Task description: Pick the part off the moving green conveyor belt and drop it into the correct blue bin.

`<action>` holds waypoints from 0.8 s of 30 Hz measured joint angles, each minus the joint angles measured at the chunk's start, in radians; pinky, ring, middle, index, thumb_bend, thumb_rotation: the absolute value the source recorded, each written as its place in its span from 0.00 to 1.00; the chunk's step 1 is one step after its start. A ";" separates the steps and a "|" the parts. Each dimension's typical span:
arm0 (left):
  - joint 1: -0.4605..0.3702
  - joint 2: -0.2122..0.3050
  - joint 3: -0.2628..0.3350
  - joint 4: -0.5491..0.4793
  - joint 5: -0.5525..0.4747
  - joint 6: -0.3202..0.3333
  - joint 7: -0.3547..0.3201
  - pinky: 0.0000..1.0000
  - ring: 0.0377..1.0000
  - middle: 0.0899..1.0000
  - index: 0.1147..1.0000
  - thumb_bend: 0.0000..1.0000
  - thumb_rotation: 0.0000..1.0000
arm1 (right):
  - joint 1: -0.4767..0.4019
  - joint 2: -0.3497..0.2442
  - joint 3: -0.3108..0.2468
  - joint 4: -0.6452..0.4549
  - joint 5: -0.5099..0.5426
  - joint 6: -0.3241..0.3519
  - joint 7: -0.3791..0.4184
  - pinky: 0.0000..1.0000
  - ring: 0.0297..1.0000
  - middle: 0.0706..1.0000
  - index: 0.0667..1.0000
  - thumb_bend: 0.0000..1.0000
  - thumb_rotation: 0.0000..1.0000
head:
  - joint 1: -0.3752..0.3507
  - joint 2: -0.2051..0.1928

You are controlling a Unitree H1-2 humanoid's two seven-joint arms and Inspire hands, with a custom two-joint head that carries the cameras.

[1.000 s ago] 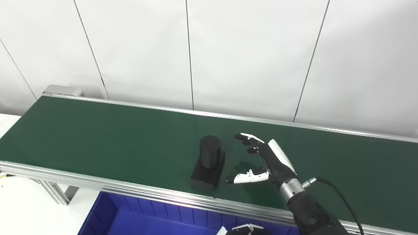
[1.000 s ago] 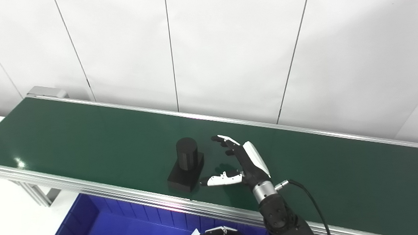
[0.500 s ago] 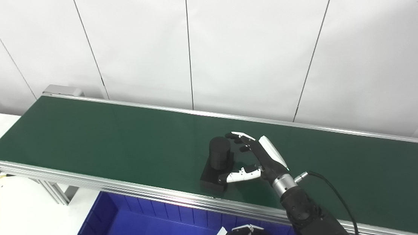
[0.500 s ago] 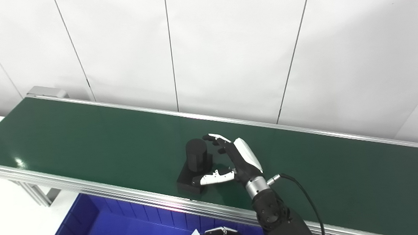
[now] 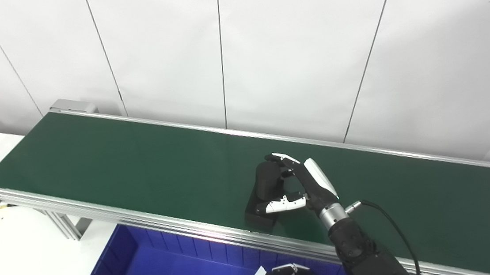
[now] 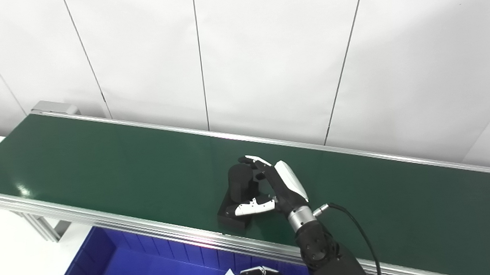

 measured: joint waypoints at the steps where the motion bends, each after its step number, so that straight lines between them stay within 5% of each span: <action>1: 0.001 0.000 0.000 -0.001 0.000 0.000 0.000 0.65 0.70 0.69 0.63 0.94 0.07 | 0.000 0.000 0.000 -0.001 -0.005 0.000 -0.023 0.61 0.69 0.73 0.71 0.94 0.21 | 0.000 0.000; 4: 0.004 0.000 0.001 -0.002 -0.003 0.000 0.000 0.65 0.70 0.69 0.64 0.93 0.05 | 0.005 0.003 -0.006 -0.009 0.005 -0.001 -0.119 0.43 0.45 0.52 0.56 0.66 0.03 | -0.002 0.000; 7: 0.004 0.000 0.000 -0.002 -0.004 0.000 0.000 0.64 0.68 0.68 0.64 0.93 0.07 | 0.007 0.003 -0.001 -0.009 0.017 -0.002 -0.180 0.36 0.40 0.46 0.49 0.52 0.00 | -0.005 0.000; 24: 0.004 0.001 0.000 -0.002 -0.003 0.000 0.000 0.64 0.68 0.67 0.64 0.93 0.06 | 0.008 -0.004 0.031 -0.009 0.056 -0.013 -0.214 0.34 0.38 0.45 0.50 0.51 0.00 | -0.012 0.000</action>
